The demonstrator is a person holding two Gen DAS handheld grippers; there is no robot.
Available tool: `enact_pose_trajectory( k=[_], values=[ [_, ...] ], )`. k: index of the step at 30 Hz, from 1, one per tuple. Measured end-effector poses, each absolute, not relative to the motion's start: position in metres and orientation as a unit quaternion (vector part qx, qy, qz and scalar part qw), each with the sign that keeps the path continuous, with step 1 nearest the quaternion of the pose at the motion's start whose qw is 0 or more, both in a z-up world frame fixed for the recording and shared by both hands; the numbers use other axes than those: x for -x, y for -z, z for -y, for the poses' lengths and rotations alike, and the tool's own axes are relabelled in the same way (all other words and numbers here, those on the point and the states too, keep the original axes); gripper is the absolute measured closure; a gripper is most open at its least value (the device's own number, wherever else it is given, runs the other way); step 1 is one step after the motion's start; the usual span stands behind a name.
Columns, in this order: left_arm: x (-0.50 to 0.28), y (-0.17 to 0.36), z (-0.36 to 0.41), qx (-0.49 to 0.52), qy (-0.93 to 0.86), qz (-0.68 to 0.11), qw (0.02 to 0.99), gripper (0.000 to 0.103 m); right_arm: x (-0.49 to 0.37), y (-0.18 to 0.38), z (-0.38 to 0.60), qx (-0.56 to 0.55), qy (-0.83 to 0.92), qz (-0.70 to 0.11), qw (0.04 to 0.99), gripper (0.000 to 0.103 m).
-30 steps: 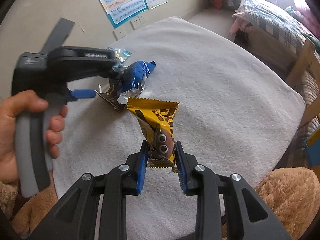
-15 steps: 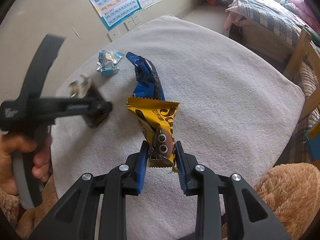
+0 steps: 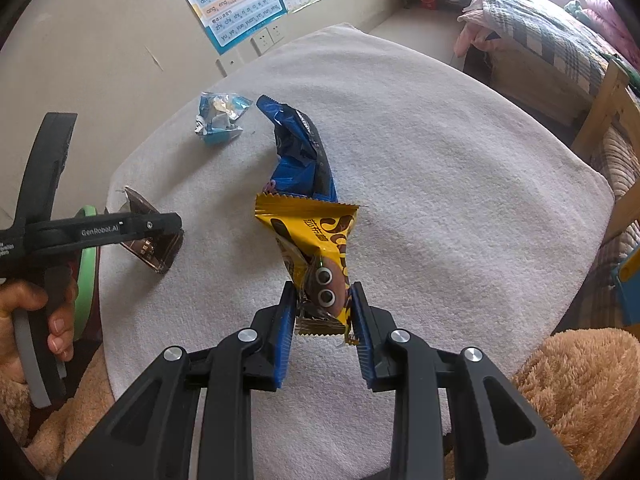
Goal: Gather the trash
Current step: 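Carry the yellow wrapper and beige wrapper over the red bucket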
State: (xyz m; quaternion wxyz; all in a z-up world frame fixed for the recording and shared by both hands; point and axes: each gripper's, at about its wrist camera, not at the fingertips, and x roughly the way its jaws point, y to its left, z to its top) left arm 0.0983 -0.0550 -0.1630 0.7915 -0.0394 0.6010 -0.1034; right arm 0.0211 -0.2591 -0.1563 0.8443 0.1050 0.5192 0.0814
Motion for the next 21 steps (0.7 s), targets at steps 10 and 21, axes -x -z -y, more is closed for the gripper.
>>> enact_pose_trajectory(
  k=[10,21],
  values=[
    [-0.088,0.150,0.056,0.038,0.110,-0.583,0.804,0.079,-0.020,0.157,0.261,-0.107,-0.080,-0.517,0.846,0.075],
    [-0.081,0.122,0.024,0.059,0.094,-0.557,0.823,0.079,-0.020,0.156,0.260,-0.098,-0.079,-0.518,0.846,0.075]
  ],
)
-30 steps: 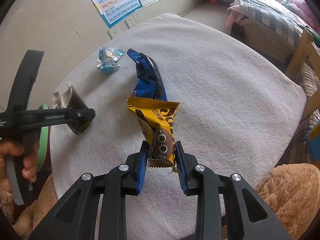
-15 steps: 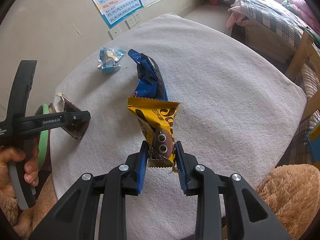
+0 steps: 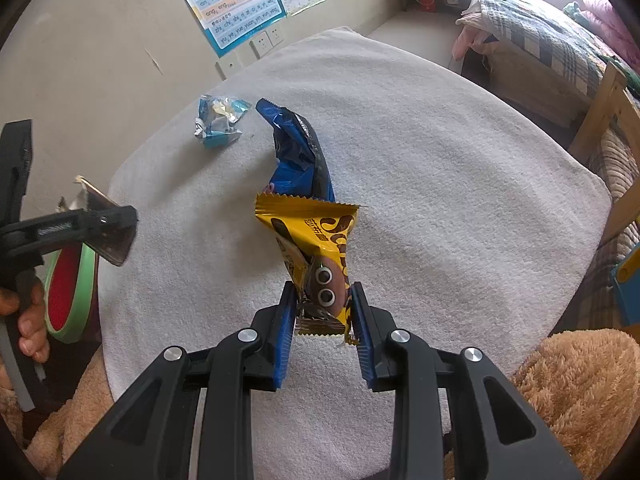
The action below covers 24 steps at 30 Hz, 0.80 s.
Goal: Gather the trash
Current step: 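Carry the yellow wrapper and beige wrapper over the red bucket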
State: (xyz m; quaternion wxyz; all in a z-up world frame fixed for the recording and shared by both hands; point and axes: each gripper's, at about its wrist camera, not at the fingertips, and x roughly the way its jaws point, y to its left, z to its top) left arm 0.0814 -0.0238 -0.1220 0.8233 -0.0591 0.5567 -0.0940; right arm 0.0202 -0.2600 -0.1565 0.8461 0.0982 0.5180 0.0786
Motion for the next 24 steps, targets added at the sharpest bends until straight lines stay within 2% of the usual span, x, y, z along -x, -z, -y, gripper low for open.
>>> enact_pose_trajectory(
  k=[9,24],
  values=[
    [-0.067,0.106,-0.004,0.073,0.082,-0.540,0.835,0.079,-0.019,0.154,0.244,-0.055,-0.081,-0.515,0.851,0.075],
    [-0.047,0.122,-0.044,0.096,0.042,-0.542,0.834,0.079,-0.013,0.138,0.212,0.010,-0.095,-0.499,0.861,0.075]
  ],
)
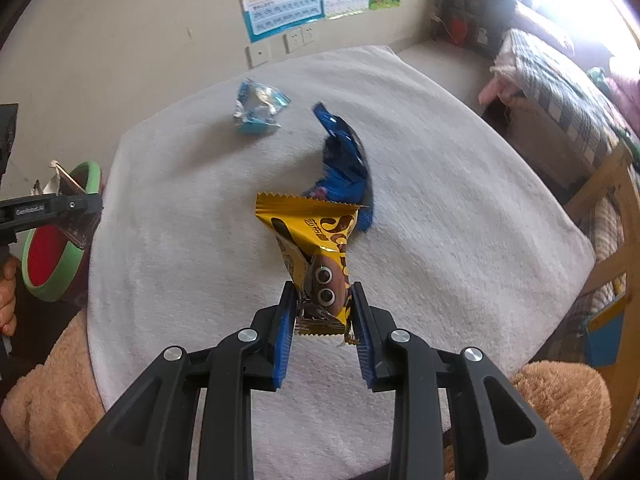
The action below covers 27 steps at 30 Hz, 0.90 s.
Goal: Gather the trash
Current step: 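Carry the yellow wrapper and beige wrapper over the red bucket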
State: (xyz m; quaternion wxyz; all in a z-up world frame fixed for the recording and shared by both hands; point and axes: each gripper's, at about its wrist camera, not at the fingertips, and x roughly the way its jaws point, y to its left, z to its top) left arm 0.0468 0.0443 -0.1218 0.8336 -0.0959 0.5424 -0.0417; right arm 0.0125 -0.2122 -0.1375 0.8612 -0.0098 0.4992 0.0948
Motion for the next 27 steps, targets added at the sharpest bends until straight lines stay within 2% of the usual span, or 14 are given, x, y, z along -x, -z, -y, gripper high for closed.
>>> enact_pose_trajectory(
  k=[10,27],
  values=[
    [-0.038,0.117,-0.059,0.102,0.027,-0.533,0.840,0.079,-0.038,0.102,0.185,-0.029,-0.110,-0.480,0.870,0.075],
    [-0.026,0.111,-0.110,0.125,-0.019,-0.514,0.849,0.079,-0.042,0.071,0.128,0.005,-0.163,-0.448,0.879,0.075]
  ],
)
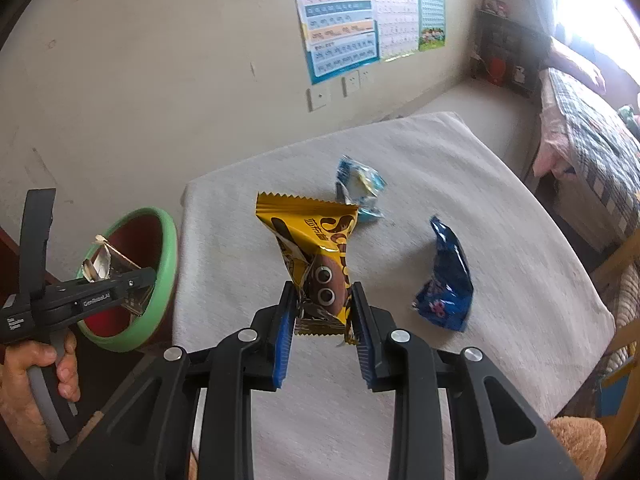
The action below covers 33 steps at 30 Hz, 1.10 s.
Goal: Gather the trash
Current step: 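Carry the yellow wrapper and beige wrapper over the red bucket, then open both grippers to drop the two wrappers into the bucket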
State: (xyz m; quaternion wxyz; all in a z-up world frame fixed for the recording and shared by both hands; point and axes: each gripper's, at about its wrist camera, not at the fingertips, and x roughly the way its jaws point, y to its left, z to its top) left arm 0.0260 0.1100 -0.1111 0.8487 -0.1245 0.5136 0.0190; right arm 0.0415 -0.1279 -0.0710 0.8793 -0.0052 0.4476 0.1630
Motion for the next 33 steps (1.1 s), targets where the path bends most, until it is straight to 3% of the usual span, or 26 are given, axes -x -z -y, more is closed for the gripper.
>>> enact_pose_trajectory(
  k=[22,23,26,29,30,33],
  values=[
    [0.007,0.134,-0.215,0.182,-0.124,-0.506,0.834,0.079,-0.067,0.080,-0.046,0.052,-0.330,-0.472,0.816,0.075],
    [0.009,0.135,-0.219,0.184,-0.128,-0.505,0.834,0.076,-0.068,0.081,-0.056,0.054,-0.340,-0.474,0.810,0.075],
    [0.014,0.135,-0.231,0.196,-0.142,-0.498,0.833,0.045,-0.072,0.084,-0.083,0.054,-0.365,-0.481,0.795,0.055],
    [0.020,0.134,-0.240,0.206,-0.160,-0.488,0.833,0.031,-0.073,0.085,-0.093,0.043,-0.376,-0.485,0.788,0.043],
    [0.023,0.135,-0.243,0.211,-0.167,-0.487,0.831,0.030,-0.073,0.085,-0.092,0.040,-0.376,-0.485,0.788,0.038],
    [0.027,0.140,-0.248,0.223,-0.173,-0.493,0.823,0.030,-0.074,0.085,-0.081,0.035,-0.371,-0.486,0.791,0.037]
  ],
)
